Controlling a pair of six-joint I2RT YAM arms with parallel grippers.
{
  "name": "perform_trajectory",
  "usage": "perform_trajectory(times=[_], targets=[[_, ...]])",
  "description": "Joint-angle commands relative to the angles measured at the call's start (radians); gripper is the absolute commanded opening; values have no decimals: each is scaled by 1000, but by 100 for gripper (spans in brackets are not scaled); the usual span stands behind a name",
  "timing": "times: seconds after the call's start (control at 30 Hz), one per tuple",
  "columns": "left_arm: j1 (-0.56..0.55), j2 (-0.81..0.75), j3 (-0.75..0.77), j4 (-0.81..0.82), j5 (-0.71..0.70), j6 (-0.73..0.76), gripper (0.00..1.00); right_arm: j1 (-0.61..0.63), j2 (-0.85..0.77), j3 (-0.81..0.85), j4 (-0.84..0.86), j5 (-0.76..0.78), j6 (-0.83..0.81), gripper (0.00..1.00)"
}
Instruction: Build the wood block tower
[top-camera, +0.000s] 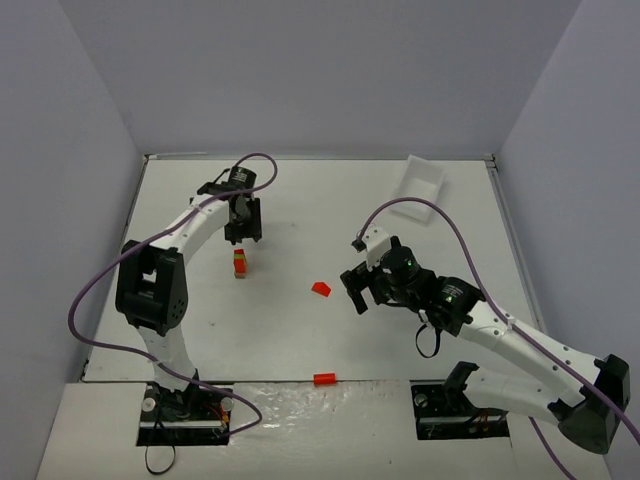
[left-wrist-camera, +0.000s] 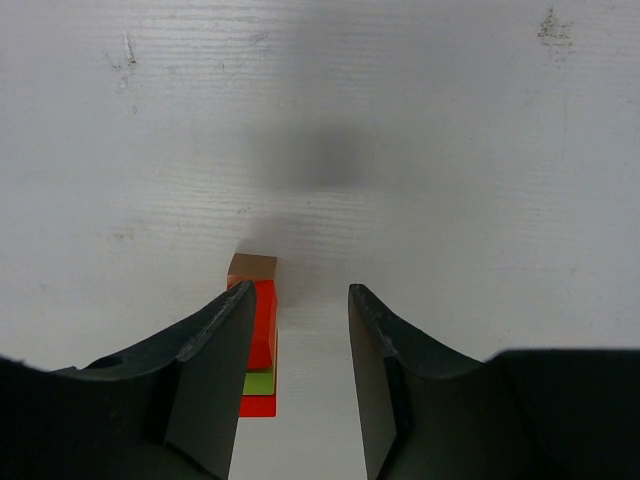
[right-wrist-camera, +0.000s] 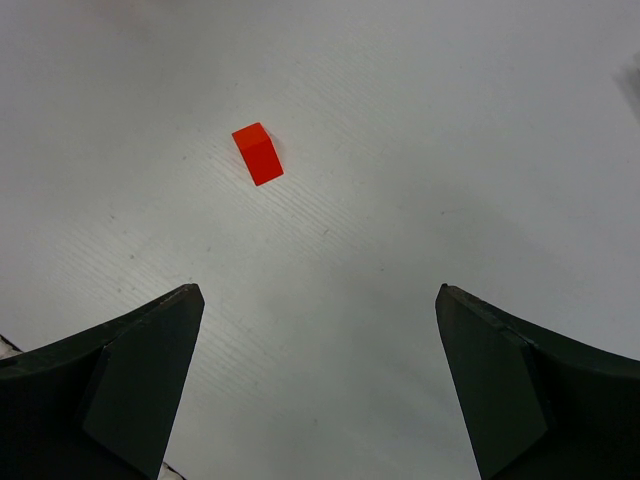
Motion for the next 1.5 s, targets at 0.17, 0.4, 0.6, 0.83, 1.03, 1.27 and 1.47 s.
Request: perform_trajectory(times=[0.17, 0.4, 0.6, 0.83, 1.03, 1.27, 1.47], targets=[[-13, 15, 51, -35, -1, -1, 38, -6, 11, 42, 60, -5, 2, 100], [-14, 37, 64, -54, -6, 4, 38, -6, 12, 42, 60, -7, 4, 100], [-19, 47, 73, -61, -7, 16, 38, -6, 18, 42, 60, -8, 4, 100], [-20, 47, 74, -70, -18, 23, 38, -6, 21, 44, 60, -10, 4, 100], [-20, 43, 80, -78, -25, 20, 38, -6, 27, 45, 60, -13, 2, 100], [-20, -41, 153, -92, -28, 22, 39, -8, 26, 46, 60, -15, 2, 100], [-20, -181, 215, -93, -33, 26, 45, -6, 59, 50, 60, -71, 5, 100]])
